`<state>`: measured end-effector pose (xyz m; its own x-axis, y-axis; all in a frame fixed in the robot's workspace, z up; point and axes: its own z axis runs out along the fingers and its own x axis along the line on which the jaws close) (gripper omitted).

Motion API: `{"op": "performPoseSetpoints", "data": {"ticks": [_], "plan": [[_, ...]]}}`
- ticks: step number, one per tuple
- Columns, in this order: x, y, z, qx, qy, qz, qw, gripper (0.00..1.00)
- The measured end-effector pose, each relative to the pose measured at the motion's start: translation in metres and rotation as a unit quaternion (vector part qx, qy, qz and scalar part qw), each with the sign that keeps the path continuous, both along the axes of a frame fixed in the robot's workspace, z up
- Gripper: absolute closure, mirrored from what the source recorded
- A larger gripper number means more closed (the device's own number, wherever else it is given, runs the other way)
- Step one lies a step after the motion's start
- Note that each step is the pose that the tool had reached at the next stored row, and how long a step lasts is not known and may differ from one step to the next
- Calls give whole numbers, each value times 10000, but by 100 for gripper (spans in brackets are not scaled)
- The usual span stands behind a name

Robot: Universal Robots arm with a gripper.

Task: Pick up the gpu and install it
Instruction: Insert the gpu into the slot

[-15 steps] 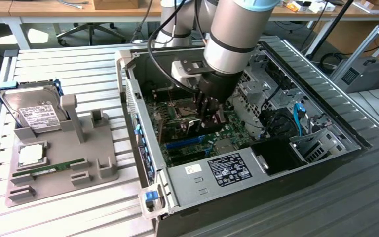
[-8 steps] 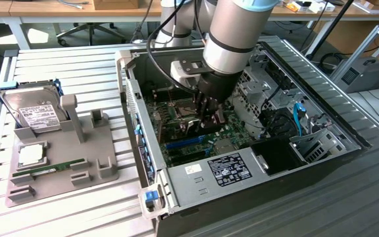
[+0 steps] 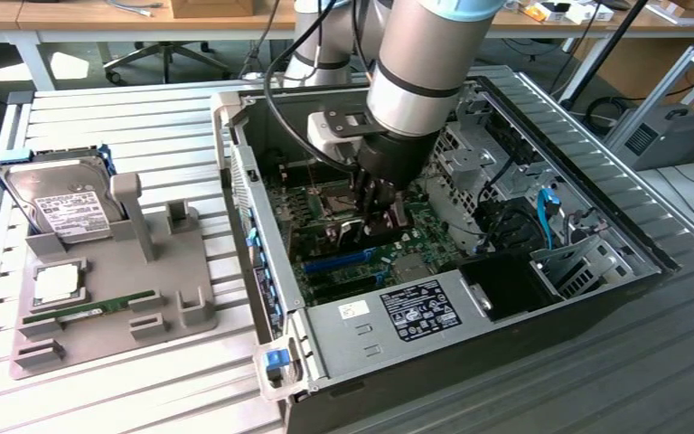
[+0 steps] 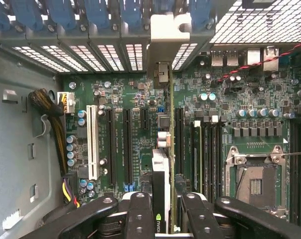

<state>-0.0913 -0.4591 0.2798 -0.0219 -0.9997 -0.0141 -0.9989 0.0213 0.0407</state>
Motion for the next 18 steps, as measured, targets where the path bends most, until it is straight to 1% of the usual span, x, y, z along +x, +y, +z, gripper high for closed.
{"op": "performPoseSetpoints", "data": {"ticks": [4,18], "plan": [[-30,0,-1,0,0,0,10000,73],[-46,-3,-1,0,0,0,10000,73]]}}
